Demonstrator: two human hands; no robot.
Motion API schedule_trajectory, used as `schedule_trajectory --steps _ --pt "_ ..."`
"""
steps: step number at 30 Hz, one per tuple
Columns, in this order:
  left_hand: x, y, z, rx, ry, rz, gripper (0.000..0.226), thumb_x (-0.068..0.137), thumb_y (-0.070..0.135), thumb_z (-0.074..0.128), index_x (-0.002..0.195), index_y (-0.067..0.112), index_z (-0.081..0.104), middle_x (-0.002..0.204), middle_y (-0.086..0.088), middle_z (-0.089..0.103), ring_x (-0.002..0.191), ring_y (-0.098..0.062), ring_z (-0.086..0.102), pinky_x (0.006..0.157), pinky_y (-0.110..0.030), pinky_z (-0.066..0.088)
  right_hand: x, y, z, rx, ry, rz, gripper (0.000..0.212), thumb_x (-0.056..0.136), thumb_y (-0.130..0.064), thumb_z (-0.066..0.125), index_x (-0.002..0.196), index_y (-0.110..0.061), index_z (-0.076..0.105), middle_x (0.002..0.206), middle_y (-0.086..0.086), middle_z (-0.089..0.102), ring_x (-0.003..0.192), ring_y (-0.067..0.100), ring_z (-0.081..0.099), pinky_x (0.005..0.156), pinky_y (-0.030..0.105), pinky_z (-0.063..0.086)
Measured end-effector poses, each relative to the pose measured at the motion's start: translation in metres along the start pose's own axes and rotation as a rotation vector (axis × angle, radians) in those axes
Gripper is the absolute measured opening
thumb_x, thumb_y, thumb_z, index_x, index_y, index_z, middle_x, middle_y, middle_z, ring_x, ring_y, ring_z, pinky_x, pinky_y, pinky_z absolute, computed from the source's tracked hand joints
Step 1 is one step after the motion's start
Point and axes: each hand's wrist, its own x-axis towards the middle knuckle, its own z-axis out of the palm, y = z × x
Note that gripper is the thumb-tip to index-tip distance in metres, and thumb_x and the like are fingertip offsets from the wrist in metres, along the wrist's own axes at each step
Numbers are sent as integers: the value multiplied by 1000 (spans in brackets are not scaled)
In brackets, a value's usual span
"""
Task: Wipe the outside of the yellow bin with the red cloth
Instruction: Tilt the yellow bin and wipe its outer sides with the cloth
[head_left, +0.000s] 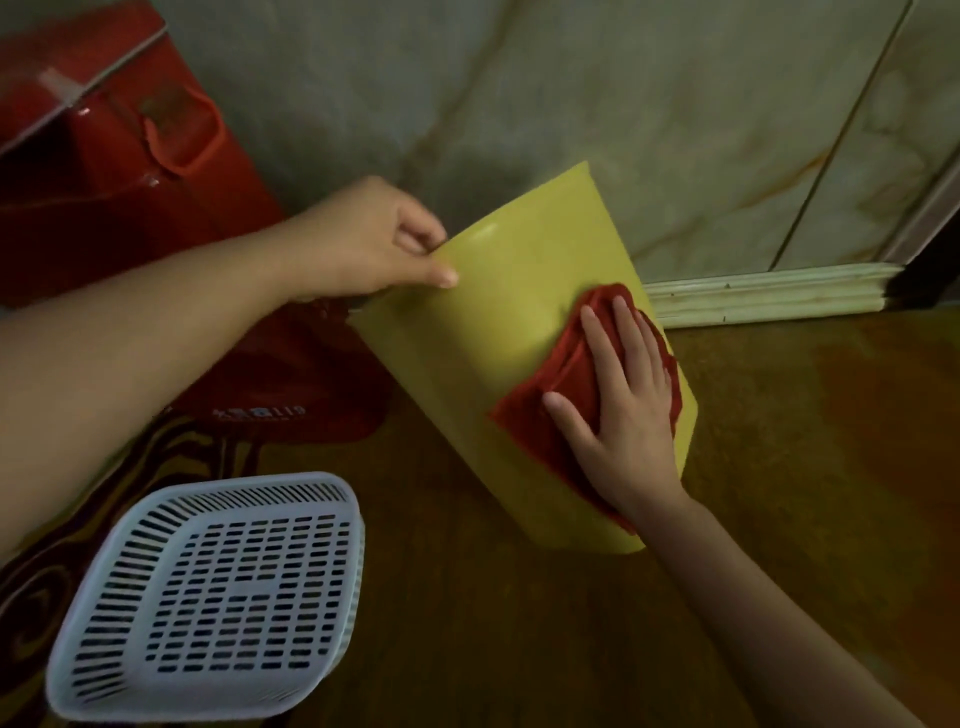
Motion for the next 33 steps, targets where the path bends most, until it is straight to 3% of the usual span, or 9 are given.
schedule_trajectory --steps 3,7,9,11,17,21,25,30,33 --pt "27 44 11 0 21 49 12 71 22 73 73 11 69 44 9 61 40 4 44 44 -13 35 17 -19 -16 -175 119 -108 76 80 -64 45 144 -33 17 156 8 16 142 30 9 105 65 21" --pt "52 90 28 -47 62 89 14 74 24 69 69 12 66 53 8 56 44 2 43 48 -15 34 45 15 -47 -212 220 -185 73 79 -64 49 141 -31 29 152 9 27 138 29 22 107 53 26" --pt "47 88 32 -30 -20 127 18 77 24 67 82 7 69 65 -2 61 54 -2 47 55 -18 37 44 49 -59 -107 230 -115 70 80 -64 49 140 -31 31 151 6 29 136 17 23 108 45 26" --pt "31 74 34 115 -117 183 25 79 27 65 63 9 62 49 4 46 43 0 33 44 -16 26 28 83 -64 -41 249 9 68 81 -66 44 139 -32 32 150 5 31 133 12 22 109 47 27" --pt "8 50 40 45 10 136 37 79 28 64 47 14 52 36 8 41 39 1 29 41 -15 21 -25 132 -46 -51 290 286 75 84 -70 25 140 -21 32 148 14 32 136 32 25 107 62 23" --pt "16 74 46 11 61 168 32 81 25 61 70 -6 61 64 -33 60 59 -14 38 56 -24 28 -19 95 -39 -40 360 227 70 89 -64 21 140 -18 33 149 16 30 139 30 20 111 57 17" --pt "24 89 46 -42 42 120 37 80 23 63 77 -14 59 65 -13 47 64 -19 32 58 -28 24 14 25 -31 -20 324 -65 66 90 -59 28 144 -21 23 153 10 21 143 26 10 110 59 16" --pt "28 74 37 -96 72 -2 43 75 28 64 77 -15 57 70 -12 50 64 -22 39 62 -31 30 67 5 -34 -35 251 -147 65 85 -62 35 143 -34 24 156 3 18 144 22 7 107 65 20" --pt "39 66 31 -58 240 -139 16 76 25 66 73 9 66 62 -4 50 55 -12 42 52 -21 29 55 41 -25 -67 163 -27 60 83 -63 37 138 -40 32 156 0 21 143 21 11 108 61 20"
